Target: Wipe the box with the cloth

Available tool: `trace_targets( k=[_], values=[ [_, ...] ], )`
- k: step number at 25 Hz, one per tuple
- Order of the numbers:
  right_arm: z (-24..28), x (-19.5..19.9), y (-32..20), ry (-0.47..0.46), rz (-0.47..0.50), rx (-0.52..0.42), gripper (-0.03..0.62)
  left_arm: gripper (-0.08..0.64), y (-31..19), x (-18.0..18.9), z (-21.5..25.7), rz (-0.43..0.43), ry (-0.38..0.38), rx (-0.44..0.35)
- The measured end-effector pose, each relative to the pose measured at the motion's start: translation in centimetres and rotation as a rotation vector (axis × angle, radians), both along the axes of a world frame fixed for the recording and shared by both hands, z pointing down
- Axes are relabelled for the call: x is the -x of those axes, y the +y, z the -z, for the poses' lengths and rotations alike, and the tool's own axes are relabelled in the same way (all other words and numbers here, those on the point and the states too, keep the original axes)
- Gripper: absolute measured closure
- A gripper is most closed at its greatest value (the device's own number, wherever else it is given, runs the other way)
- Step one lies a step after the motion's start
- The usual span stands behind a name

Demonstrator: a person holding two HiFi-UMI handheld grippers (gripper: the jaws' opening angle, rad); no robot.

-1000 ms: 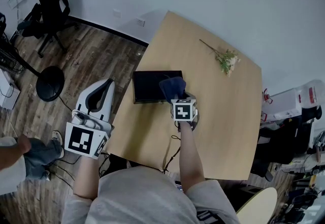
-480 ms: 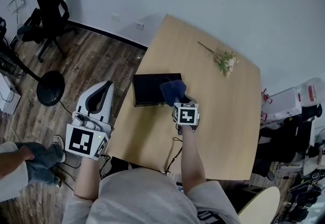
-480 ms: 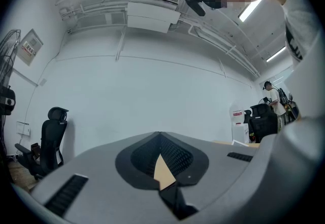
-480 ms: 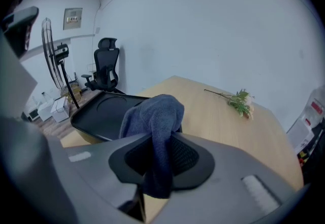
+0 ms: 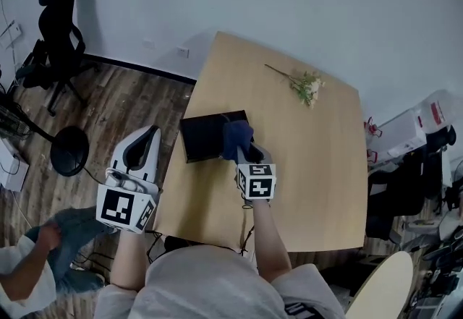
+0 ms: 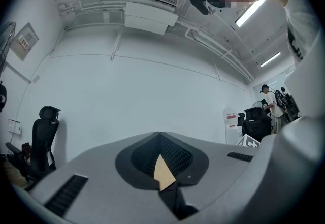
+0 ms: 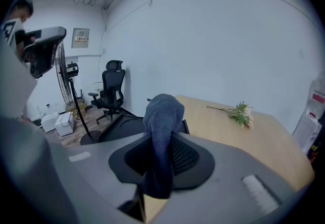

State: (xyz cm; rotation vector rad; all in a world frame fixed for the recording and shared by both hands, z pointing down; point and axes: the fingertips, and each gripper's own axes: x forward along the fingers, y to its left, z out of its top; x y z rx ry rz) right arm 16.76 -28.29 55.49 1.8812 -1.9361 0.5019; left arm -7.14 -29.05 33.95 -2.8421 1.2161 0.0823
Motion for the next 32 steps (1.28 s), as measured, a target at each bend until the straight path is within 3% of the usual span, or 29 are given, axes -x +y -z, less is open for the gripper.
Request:
trace_targets(
  k=[32],
  values=[
    [18.8,0.0,7.8,0.012,-0.088,-0.486,0.499,0.552,2.5,-3.1,4.1,-0.12,0.034,-0.067]
  ],
)
